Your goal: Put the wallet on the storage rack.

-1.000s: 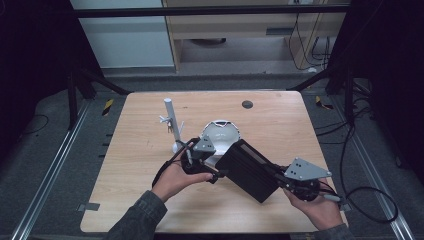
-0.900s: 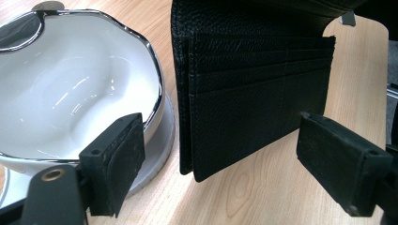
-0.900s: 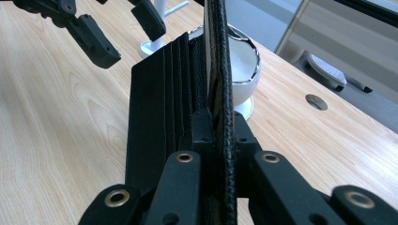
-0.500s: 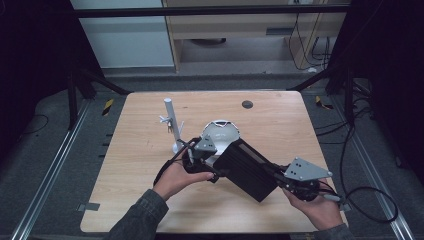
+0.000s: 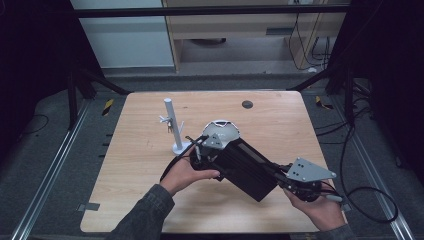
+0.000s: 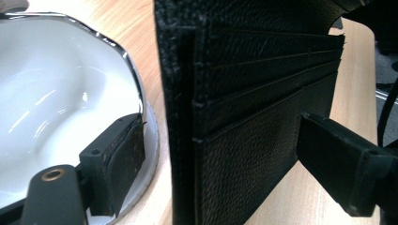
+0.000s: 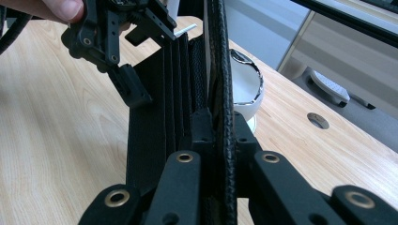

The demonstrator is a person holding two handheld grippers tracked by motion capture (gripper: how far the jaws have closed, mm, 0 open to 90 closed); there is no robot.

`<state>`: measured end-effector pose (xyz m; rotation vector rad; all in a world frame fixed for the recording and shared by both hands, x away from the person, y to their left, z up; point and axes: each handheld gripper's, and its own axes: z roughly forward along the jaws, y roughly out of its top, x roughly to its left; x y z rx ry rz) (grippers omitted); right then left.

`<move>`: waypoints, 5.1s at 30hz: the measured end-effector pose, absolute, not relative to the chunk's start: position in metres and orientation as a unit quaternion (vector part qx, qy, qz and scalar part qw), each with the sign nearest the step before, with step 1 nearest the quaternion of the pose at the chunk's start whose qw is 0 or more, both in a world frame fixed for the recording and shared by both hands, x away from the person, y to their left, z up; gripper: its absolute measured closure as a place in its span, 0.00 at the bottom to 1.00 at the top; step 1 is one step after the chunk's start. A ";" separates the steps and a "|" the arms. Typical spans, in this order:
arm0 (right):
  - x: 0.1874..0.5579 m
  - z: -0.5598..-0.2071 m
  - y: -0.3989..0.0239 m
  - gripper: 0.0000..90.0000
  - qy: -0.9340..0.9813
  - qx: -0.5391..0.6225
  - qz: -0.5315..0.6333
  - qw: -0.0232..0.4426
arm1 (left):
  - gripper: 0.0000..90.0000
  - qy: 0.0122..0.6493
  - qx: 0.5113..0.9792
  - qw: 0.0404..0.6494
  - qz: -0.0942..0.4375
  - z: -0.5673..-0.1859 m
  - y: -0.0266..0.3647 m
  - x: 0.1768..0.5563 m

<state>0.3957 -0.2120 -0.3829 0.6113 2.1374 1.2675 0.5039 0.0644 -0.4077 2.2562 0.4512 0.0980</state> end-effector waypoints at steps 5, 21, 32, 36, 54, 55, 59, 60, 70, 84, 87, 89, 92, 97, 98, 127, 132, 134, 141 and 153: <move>0.395 -0.383 -0.213 0.94 0.799 0.228 0.476 0.287 | 0.21 0.178 0.894 0.410 0.028 -0.408 0.063 0.507; 0.397 -0.394 -0.213 0.91 0.809 0.225 0.455 0.296 | 0.88 0.170 0.891 0.421 -0.005 -0.382 0.071 0.498; 0.400 -0.408 -0.211 0.78 0.818 0.235 0.441 0.283 | 0.90 0.179 0.898 0.402 0.023 -0.357 0.066 0.489; 0.402 -0.415 -0.208 0.63 0.819 0.248 0.440 0.272 | 0.90 0.176 0.898 0.402 0.029 -0.349 0.064 0.489; 0.405 -0.464 -0.214 0.15 0.796 0.338 0.440 0.241 | 0.89 0.186 0.904 0.380 0.067 -0.305 0.068 0.486; 0.408 -0.468 -0.217 0.14 0.791 0.358 0.436 0.238 | 0.90 0.186 0.904 0.378 0.070 -0.303 0.070 0.486; 0.415 -0.481 -0.223 0.10 0.785 0.407 0.403 0.236 | 0.89 0.191 0.901 0.382 0.075 -0.296 0.075 0.486; 0.415 -0.481 -0.223 0.10 0.785 0.407 0.403 0.236 | 0.89 0.191 0.901 0.382 0.075 -0.296 0.075 0.486; 0.424 -0.491 -0.234 0.08 0.776 0.455 0.365 0.239 | 0.89 0.199 0.897 0.384 0.089 -0.281 0.084 0.487; 0.427 -0.498 -0.232 0.07 0.785 0.466 0.343 0.220 | 0.89 0.212 0.889 0.393 0.105 -0.260 0.095 0.493; 0.428 -0.499 -0.233 0.07 0.785 0.465 0.343 0.224 | 0.89 0.212 0.888 0.392 0.110 -0.255 0.098 0.492; 0.428 -0.500 -0.233 0.07 0.788 0.466 0.337 0.221 | 0.89 0.217 0.885 0.395 0.115 -0.250 0.102 0.493; 0.429 -0.502 -0.233 0.07 0.789 0.469 0.332 0.217 | 0.89 0.220 0.884 0.395 0.117 -0.249 0.105 0.495; 0.430 -0.503 -0.233 0.07 0.789 0.472 0.330 0.215 | 0.89 0.225 0.887 0.384 0.122 -0.250 0.112 0.499; 0.430 -0.504 -0.233 0.07 0.790 0.471 0.328 0.213 | 0.89 0.228 0.887 0.382 0.124 -0.251 0.113 0.501; 0.430 -0.507 -0.232 0.07 0.796 0.471 0.322 0.203 | 0.89 0.264 0.895 0.337 0.125 -0.283 0.112 0.535; 0.429 -0.506 -0.231 0.07 0.796 0.471 0.321 0.203 | 0.89 0.266 0.897 0.332 0.122 -0.286 0.108 0.540; 0.430 -0.506 -0.231 0.07 0.796 0.471 0.321 0.204 | 0.89 0.268 0.897 0.332 0.119 -0.288 0.107 0.542; 0.430 -0.507 -0.232 0.07 0.797 0.470 0.320 0.203 | 0.89 0.260 0.904 0.321 0.113 -0.294 0.098 0.548; 0.430 -0.508 -0.232 0.07 0.798 0.469 0.319 0.203 | 0.89 0.260 0.907 0.315 0.105 -0.298 0.091 0.553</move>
